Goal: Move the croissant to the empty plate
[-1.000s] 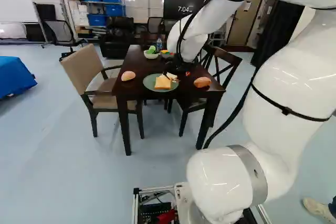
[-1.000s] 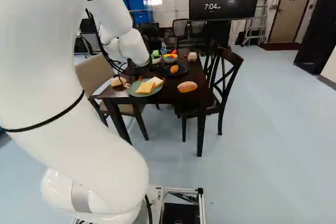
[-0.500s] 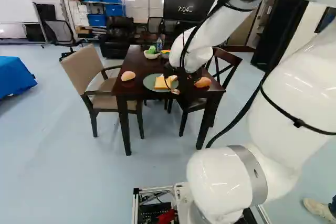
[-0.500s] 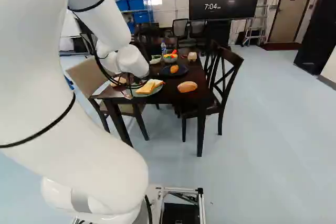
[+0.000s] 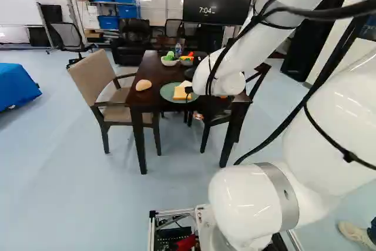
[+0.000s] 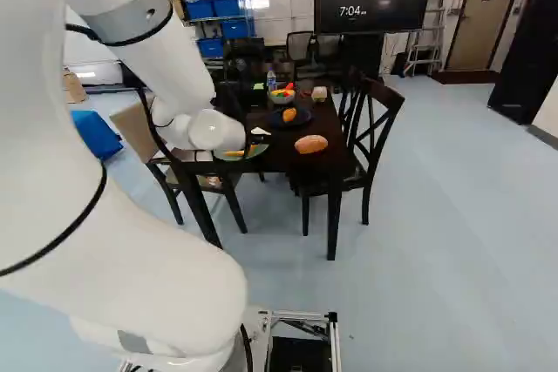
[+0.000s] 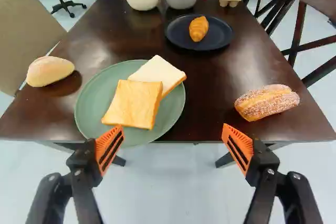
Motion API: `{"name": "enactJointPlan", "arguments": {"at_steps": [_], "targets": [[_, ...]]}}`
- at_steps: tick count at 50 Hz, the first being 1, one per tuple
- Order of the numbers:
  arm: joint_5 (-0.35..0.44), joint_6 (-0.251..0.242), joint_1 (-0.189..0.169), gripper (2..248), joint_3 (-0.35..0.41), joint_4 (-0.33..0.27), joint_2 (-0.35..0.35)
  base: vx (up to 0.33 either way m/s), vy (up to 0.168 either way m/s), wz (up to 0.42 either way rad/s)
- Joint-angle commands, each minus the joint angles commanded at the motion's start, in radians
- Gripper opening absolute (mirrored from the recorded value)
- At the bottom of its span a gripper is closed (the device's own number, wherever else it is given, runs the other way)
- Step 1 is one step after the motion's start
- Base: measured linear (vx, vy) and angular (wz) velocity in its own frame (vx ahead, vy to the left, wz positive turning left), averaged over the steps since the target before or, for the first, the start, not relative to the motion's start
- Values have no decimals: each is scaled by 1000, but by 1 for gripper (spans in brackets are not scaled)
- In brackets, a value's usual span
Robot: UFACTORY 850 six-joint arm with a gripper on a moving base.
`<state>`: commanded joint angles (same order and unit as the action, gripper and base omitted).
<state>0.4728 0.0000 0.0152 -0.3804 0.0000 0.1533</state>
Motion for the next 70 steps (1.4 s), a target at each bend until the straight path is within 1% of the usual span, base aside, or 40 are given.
{"name": "enactJointPlan", "arguments": {"at_steps": [18, 35, 55, 70], "targets": [[155, 0, -6, 247, 114, 0, 49, 0, 0, 0], [263, 0, -10, 247, 193, 0, 83, 0, 0, 0], [352, 0, -13, 247, 258, 0, 111, 0, 0, 0], [389, 0, -15, 247, 285, 0, 122, 0, 0, 0]]}}
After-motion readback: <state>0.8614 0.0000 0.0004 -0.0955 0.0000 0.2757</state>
